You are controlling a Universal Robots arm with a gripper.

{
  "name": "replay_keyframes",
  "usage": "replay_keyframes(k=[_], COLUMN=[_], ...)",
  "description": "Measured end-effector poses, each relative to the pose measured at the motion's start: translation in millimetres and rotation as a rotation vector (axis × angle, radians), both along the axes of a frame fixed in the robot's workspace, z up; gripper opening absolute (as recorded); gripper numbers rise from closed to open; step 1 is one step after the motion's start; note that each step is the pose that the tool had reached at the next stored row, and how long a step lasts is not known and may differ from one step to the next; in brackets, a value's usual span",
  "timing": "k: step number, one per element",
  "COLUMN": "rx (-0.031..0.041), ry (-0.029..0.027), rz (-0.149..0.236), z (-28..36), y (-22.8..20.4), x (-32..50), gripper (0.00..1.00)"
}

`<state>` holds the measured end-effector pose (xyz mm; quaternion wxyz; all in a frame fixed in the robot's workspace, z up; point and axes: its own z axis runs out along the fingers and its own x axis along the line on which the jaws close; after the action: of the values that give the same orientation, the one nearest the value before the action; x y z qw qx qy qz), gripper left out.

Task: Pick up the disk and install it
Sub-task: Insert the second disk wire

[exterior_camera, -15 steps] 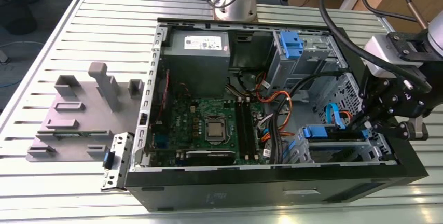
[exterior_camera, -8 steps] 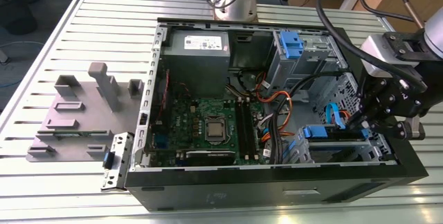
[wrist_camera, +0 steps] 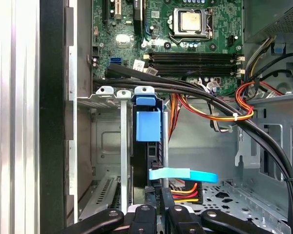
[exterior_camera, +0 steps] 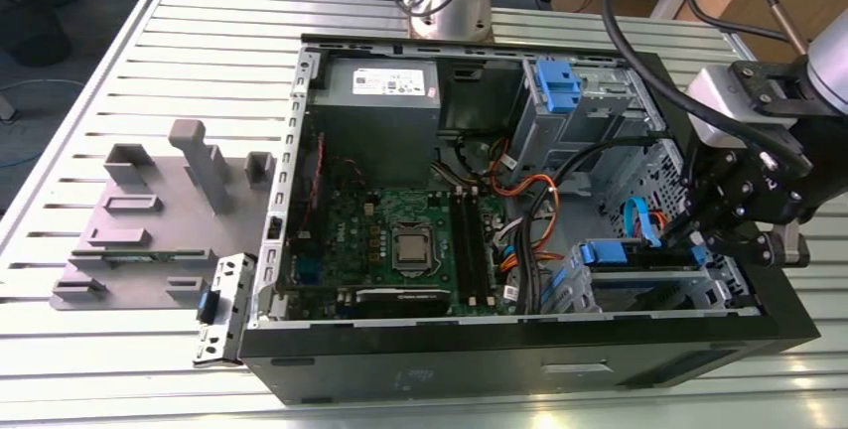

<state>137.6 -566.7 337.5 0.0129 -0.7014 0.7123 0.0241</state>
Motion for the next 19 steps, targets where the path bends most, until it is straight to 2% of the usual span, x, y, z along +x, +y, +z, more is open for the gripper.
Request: replay_keyframes(k=[19], rx=[-0.0008], ry=[-0.0001], rz=[0.000], z=[-4.2], y=[0.1], x=[-0.8], gripper=[0.16])
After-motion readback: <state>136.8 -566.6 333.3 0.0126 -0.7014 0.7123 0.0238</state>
